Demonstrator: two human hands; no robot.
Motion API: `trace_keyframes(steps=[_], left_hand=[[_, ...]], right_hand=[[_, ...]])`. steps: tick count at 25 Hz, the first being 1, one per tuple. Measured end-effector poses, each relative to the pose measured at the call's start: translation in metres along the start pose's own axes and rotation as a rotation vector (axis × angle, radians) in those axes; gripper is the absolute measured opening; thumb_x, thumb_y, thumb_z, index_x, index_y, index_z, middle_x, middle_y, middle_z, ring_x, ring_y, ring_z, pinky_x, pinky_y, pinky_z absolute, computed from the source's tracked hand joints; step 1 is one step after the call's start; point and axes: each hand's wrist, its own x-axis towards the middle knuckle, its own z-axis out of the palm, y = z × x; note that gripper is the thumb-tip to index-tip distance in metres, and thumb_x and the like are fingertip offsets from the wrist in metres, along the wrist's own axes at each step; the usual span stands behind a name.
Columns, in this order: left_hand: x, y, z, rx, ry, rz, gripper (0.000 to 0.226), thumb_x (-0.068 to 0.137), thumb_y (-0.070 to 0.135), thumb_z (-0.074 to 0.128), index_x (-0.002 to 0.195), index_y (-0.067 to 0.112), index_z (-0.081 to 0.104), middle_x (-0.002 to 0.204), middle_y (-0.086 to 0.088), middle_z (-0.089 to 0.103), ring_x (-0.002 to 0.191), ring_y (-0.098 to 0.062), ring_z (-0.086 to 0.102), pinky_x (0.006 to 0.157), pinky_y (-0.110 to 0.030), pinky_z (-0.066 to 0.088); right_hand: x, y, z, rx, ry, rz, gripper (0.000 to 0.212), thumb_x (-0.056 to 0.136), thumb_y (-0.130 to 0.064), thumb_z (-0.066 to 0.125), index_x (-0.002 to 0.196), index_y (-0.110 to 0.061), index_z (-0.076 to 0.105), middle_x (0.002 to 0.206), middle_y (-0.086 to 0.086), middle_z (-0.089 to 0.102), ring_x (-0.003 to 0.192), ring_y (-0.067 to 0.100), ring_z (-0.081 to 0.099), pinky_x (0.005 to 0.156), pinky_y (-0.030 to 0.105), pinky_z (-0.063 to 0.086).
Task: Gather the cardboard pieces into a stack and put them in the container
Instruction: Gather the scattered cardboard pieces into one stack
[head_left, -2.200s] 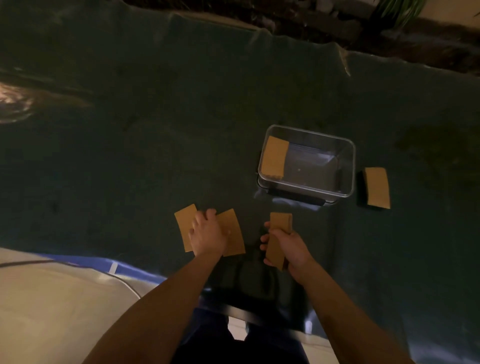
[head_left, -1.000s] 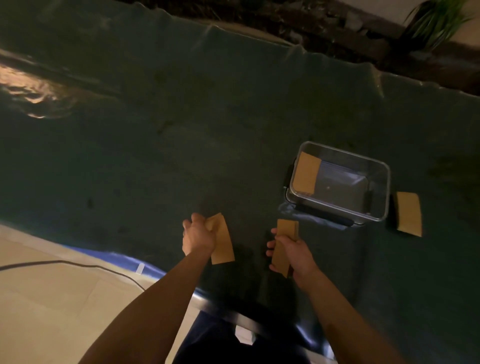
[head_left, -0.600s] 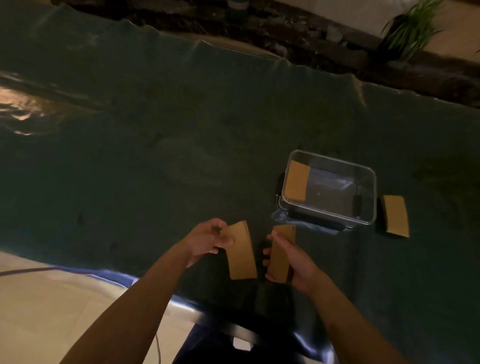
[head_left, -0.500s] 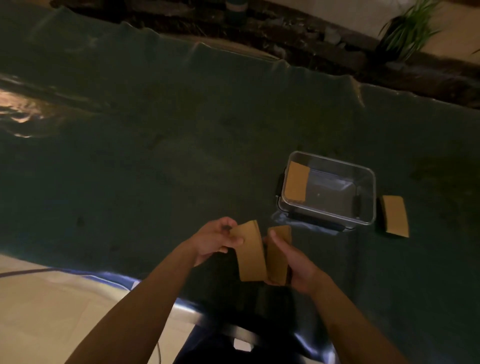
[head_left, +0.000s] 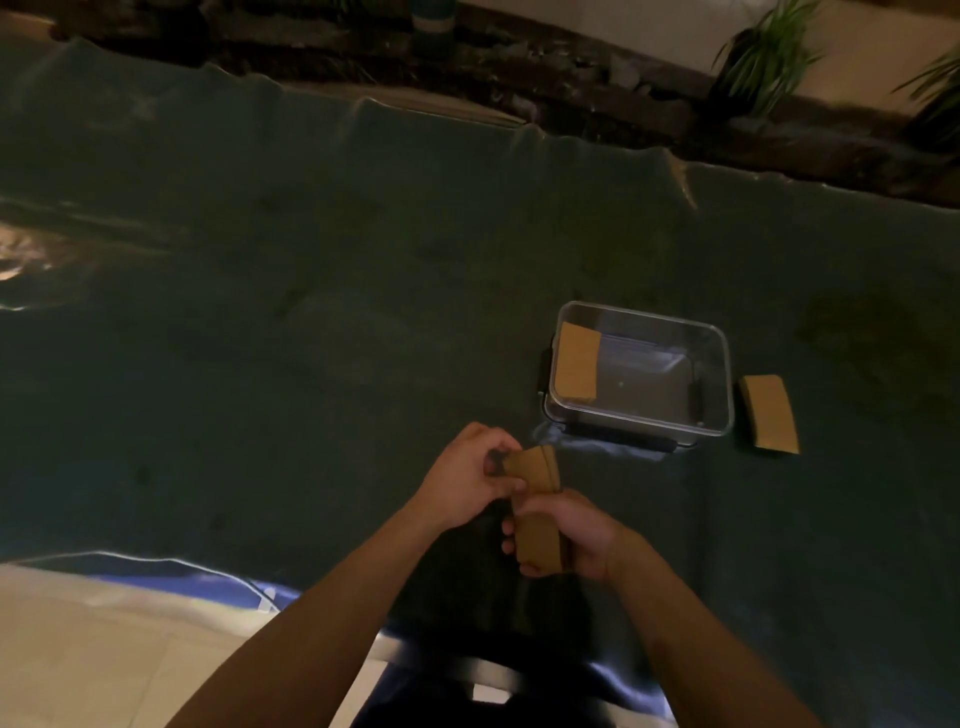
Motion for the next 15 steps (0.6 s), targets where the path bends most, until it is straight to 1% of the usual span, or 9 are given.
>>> trace_keyframes(steps=[1,3,5,6,9,10,12,13,15], left_hand=[[0.000,0.001,-0.001,-0.005,-0.025,0.007,0.034,0.082,0.023,0.077,0.113,0.029,0.063,0.117,0.003,0.055,0.098,-0.013,0.061,0.091,-0.033,0.052],[0.000,0.008,0.000,-0.221,-0.129,-0.053,0.044,0.088,0.035,0.070,0.130,0.037,0.056,0.126,0.008,0.056,0.114,-0.011,0.056,0.099,-0.032,0.047],[0.000,0.019,0.007,-0.416,-0.190,-0.144,0.053,0.086,0.056,0.063,0.136,0.053,0.046,0.134,0.014,0.047,0.125,-0.008,0.043,0.106,-0.032,0.040],[0.000,0.022,0.012,-0.428,-0.167,-0.160,0.053,0.084,0.061,0.062,0.135,0.056,0.045,0.134,0.014,0.044,0.125,-0.007,0.040,0.105,-0.033,0.038],[0.003,0.030,0.026,-0.446,-0.096,-0.181,0.038,0.088,0.048,0.065,0.125,0.048,0.057,0.130,0.009,0.052,0.124,-0.013,0.049,0.092,-0.027,0.046],[0.003,0.031,0.027,-0.472,-0.101,-0.184,0.032,0.089,0.044,0.066,0.121,0.046,0.060,0.128,0.008,0.054,0.120,-0.014,0.051,0.087,-0.025,0.048],[0.005,0.030,0.025,-0.494,-0.120,-0.174,0.027,0.088,0.041,0.068,0.115,0.043,0.065,0.125,0.007,0.057,0.115,-0.011,0.054,0.079,-0.021,0.048],[0.006,0.030,0.022,-0.500,-0.125,-0.165,0.025,0.087,0.040,0.069,0.112,0.042,0.066,0.124,0.007,0.059,0.113,-0.010,0.055,0.077,-0.019,0.047],[0.007,0.029,0.017,-0.491,-0.137,-0.130,0.024,0.086,0.039,0.071,0.109,0.043,0.067,0.121,0.009,0.061,0.110,-0.006,0.057,0.076,-0.016,0.047]], right_hand=[[0.001,0.000,0.002,-0.021,0.037,-0.010,0.035,0.081,-0.025,0.067,0.114,-0.016,0.057,0.084,0.007,0.071,0.080,0.023,0.070,0.064,0.039,0.056],[0.003,-0.001,0.007,-0.126,0.134,-0.051,0.031,0.081,-0.027,0.062,0.112,-0.025,0.056,0.083,0.003,0.069,0.077,0.019,0.069,0.062,0.037,0.056],[0.003,-0.003,0.014,-0.239,0.199,-0.107,0.025,0.082,-0.030,0.059,0.106,-0.038,0.053,0.091,0.003,0.067,0.078,0.018,0.066,0.059,0.034,0.057],[0.002,-0.003,0.017,-0.270,0.208,-0.144,0.024,0.082,-0.033,0.060,0.103,-0.042,0.052,0.095,0.003,0.066,0.081,0.018,0.065,0.058,0.031,0.057],[-0.002,-0.005,0.020,-0.275,0.191,-0.204,0.025,0.080,-0.036,0.064,0.102,-0.043,0.054,0.104,0.007,0.062,0.088,0.022,0.064,0.057,0.033,0.058],[-0.004,-0.006,0.019,-0.246,0.179,-0.198,0.030,0.077,-0.036,0.068,0.104,-0.042,0.054,0.106,0.009,0.062,0.091,0.024,0.065,0.058,0.036,0.059],[-0.008,-0.005,0.015,-0.159,0.150,-0.196,0.051,0.066,-0.038,0.077,0.111,-0.040,0.053,0.112,0.009,0.061,0.098,0.026,0.064,0.061,0.039,0.060],[-0.010,-0.004,0.012,-0.099,0.121,-0.212,0.060,0.063,-0.035,0.081,0.116,-0.039,0.052,0.116,0.009,0.059,0.103,0.028,0.063,0.065,0.041,0.060],[-0.012,0.000,0.007,0.016,0.042,-0.254,0.067,0.064,-0.025,0.085,0.123,-0.034,0.053,0.124,0.009,0.058,0.111,0.029,0.061,0.073,0.044,0.059]])
